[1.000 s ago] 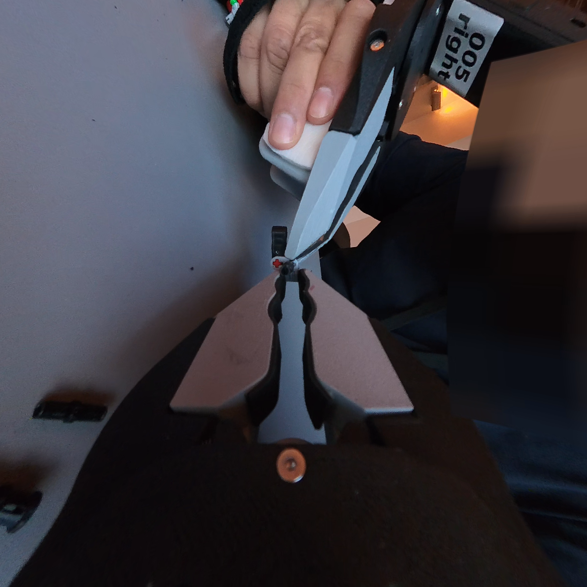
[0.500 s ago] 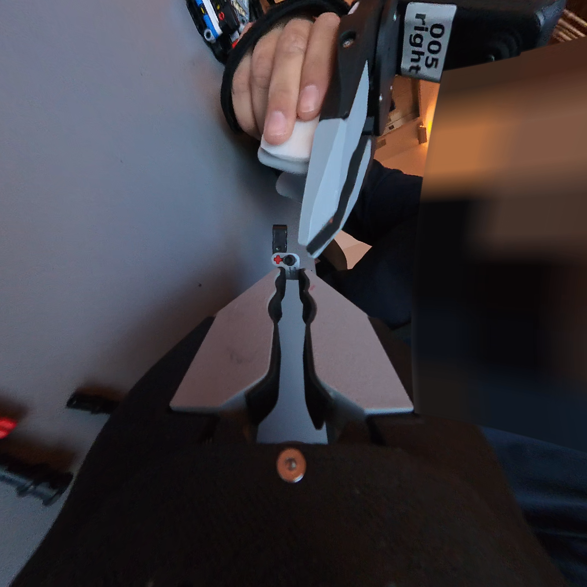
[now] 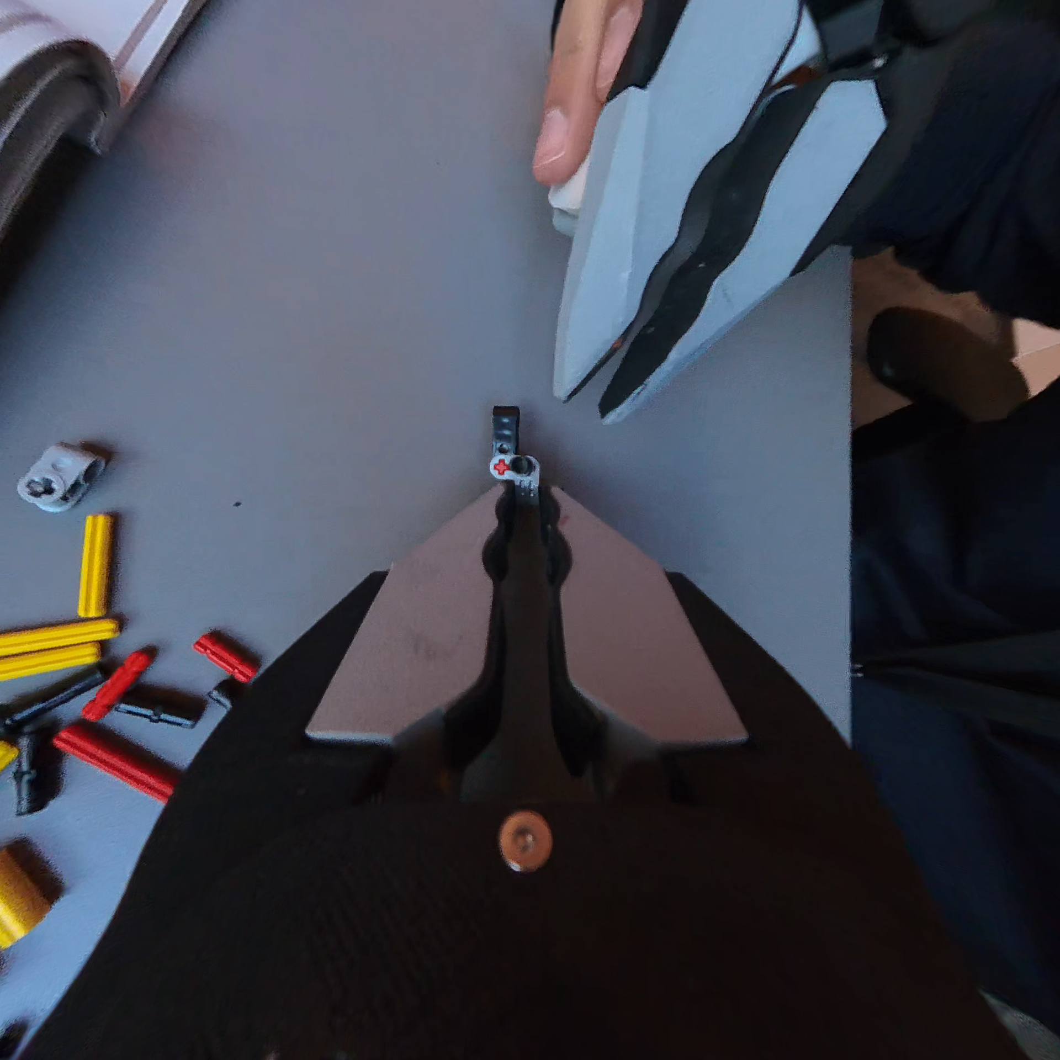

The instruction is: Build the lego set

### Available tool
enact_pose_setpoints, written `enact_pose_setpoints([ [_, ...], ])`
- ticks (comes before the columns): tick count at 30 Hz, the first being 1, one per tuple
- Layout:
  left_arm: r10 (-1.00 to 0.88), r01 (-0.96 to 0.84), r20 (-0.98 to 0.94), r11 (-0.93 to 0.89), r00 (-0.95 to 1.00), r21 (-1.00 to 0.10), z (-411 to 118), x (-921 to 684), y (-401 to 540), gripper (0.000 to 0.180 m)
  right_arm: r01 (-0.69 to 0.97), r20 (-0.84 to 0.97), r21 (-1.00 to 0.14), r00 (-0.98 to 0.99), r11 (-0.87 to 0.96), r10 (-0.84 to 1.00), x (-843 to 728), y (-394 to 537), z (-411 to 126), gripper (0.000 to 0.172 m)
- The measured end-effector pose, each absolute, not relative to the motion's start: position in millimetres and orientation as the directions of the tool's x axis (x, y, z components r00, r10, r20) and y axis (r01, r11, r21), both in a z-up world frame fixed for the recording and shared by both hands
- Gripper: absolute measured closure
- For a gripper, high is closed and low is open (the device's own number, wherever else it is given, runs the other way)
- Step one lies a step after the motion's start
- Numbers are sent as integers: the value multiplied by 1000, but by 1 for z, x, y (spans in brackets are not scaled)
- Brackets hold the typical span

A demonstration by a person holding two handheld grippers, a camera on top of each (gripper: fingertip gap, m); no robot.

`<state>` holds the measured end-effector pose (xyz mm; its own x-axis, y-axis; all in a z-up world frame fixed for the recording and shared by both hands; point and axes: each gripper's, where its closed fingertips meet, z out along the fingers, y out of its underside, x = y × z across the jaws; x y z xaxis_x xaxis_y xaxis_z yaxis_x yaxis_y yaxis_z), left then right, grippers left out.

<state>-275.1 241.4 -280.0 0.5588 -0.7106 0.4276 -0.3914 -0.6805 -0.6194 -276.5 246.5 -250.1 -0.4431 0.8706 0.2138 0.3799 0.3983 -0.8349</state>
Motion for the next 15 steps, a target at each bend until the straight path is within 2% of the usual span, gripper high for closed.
enact_pose_setpoints([
  [8,-805,-521,198,-527,560,-671,-282,-277,246,174,378,240,-830,-424,411,873,-276,249,-247,164],
  [15,-829,-609,61,-456,556,-649,-283,-277,244,174,489,238,-755,-416,436,878,-278,256,-274,160],
])
